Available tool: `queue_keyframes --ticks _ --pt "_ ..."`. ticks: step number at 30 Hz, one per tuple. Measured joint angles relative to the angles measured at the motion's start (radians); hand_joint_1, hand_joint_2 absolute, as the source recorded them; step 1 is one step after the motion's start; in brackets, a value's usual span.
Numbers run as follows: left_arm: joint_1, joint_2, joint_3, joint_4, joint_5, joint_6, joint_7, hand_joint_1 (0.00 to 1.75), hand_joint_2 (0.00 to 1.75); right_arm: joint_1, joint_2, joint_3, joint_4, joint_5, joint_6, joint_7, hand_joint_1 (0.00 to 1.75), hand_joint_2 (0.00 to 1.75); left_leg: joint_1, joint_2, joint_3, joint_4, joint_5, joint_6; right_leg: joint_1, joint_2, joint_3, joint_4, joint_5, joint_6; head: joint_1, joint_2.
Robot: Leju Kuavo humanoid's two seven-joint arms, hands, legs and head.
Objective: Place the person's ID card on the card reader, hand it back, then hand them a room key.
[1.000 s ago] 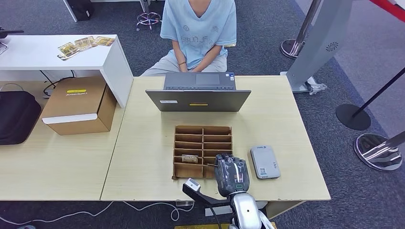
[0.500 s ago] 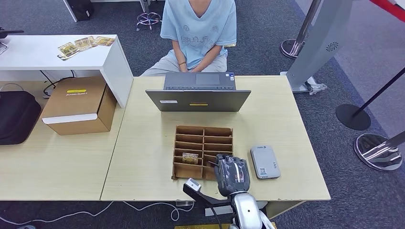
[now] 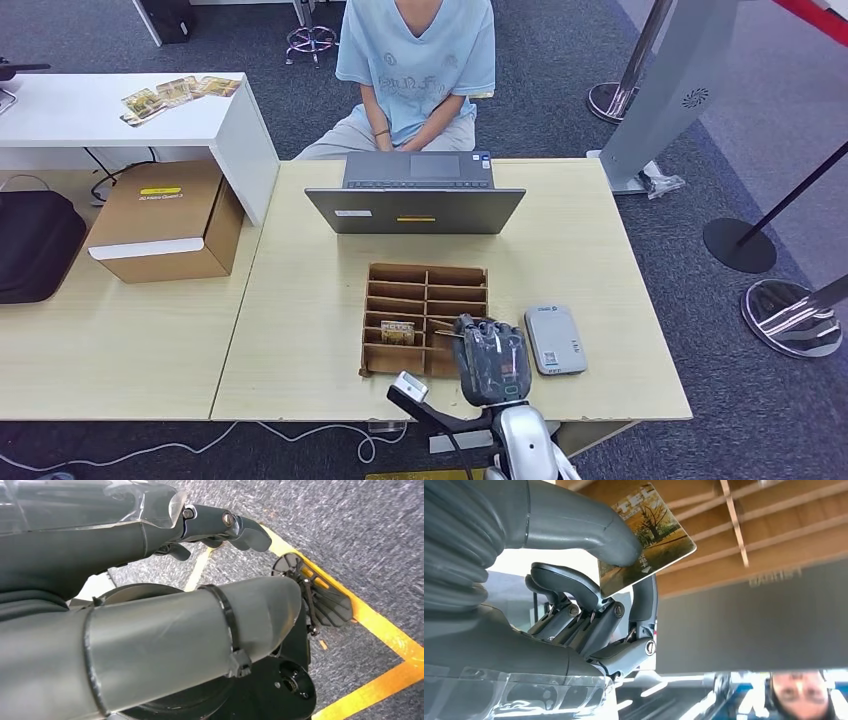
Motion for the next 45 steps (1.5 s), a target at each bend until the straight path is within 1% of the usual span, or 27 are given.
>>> queue_keyframes --ticks 4,11,15,21,23,27,29,30,36,39,42,45 --pt "0.0 0.002 -0.007 0.0 -0.009 0.0 -0.007 0.0 0.0 0.006 0.0 -0.009 -0.013 -0.006 -0.05 -0.024 1.75 1.75 0.0 0.0 0.0 0.0 0.0 0.0 0.0 0.0 0.0 0.0 0.0 0.0 0.0 0.0" --pt "0.003 0.008 -0.023 0.0 -0.035 0.0 -0.023 0.0 0.0 0.026 0.0 -0.025 -0.055 -0.039 -0.187 -0.088 1.75 1.75 0.0 0.0 0.0 0.0 0.0 0.0 0.0 0.0 0.0 0.0 0.0 0.0 0.0 0.0" --pt "0.005 0.01 -0.034 0.0 -0.055 0.004 -0.032 0.0 0.0 0.044 0.009 -0.041 -0.097 -0.066 -0.215 -0.162 1.75 1.75 0.0 0.0 0.0 0.0 0.0 0.0 0.0 0.0 0.0 0.0 0.0 0.0 0.0 0.0" --pt "0.007 0.013 -0.047 0.0 -0.075 0.008 -0.041 0.0 0.0 0.078 0.05 -0.094 -0.203 -0.11 -0.216 -0.339 1.75 1.75 0.0 0.0 0.0 0.0 0.0 0.0 0.0 0.0 0.0 0.0 0.0 0.0 0.0 0.0" --pt "0.007 0.014 -0.05 0.0 -0.082 0.011 -0.044 0.0 0.0 0.09 0.07 -0.117 -0.238 -0.132 -0.216 -0.417 1.75 1.75 0.0 0.0 0.0 0.0 0.0 0.0 0.0 0.0 0.0 0.0 0.0 0.0 0.0 0.0" --pt "0.01 0.016 -0.061 0.0 -0.105 0.015 -0.055 0.0 0.0 0.111 0.116 -0.176 -0.307 -0.183 -0.215 -0.619 1.75 1.75 0.0 0.0 0.0 0.0 0.0 0.0 0.0 0.0 0.0 0.0 0.0 0.0 0.0 0.0" --pt "0.012 0.017 -0.071 0.0 -0.12 0.015 -0.058 0.0 0.0 0.117 0.125 -0.202 -0.329 -0.189 -0.215 -0.687 1.75 1.75 0.0 0.0 0.0 0.0 0.0 0.0 0.0 0.0 0.0 0.0 0.0 0.0 0.001 0.0" --pt "0.013 0.017 -0.075 0.0 -0.126 0.015 -0.058 0.0 0.0 0.12 0.127 -0.211 -0.336 -0.185 -0.215 -0.702 1.75 1.75 0.0 0.0 0.0 0.0 0.0 0.0 0.0 0.0 0.0 0.0 0.0 0.0 0.001 0.0" --pt "0.017 0.019 -0.102 0.0 -0.164 0.018 -0.067 0.0 0.0 0.121 0.13 -0.226 -0.373 -0.147 -0.215 -0.726 1.75 1.75 0.0 0.0 0.0 0.0 0.0 0.0 0.0 0.0 0.0 0.0 0.0 0.0 0.0 0.0" --pt "0.018 0.02 -0.116 0.0 -0.18 0.024 -0.073 0.0 0.0 0.111 0.132 -0.226 -0.381 -0.116 -0.215 -0.715 1.75 1.75 0.0 0.0 0.0 0.0 0.0 0.0 0.0 0.0 0.0 0.0 0.0 0.0 0.001 0.0" --pt "0.017 0.021 -0.126 0.0 -0.192 0.027 -0.074 0.0 0.0 0.077 0.136 -0.224 -0.378 -0.074 -0.215 -0.669 1.75 1.75 0.0 0.0 -0.001 0.0 0.0 0.0 0.0 0.0 0.0 0.001 0.0 0.0 0.001 0.0" --pt "0.017 0.022 -0.138 0.0 -0.206 0.028 -0.073 0.0 0.0 0.018 0.138 -0.209 -0.361 -0.03 -0.215 -0.571 1.75 1.75 0.0 0.0 0.0 0.0 0.001 -0.001 0.0 0.0 0.0 0.001 0.0 0.0 0.001 0.0"
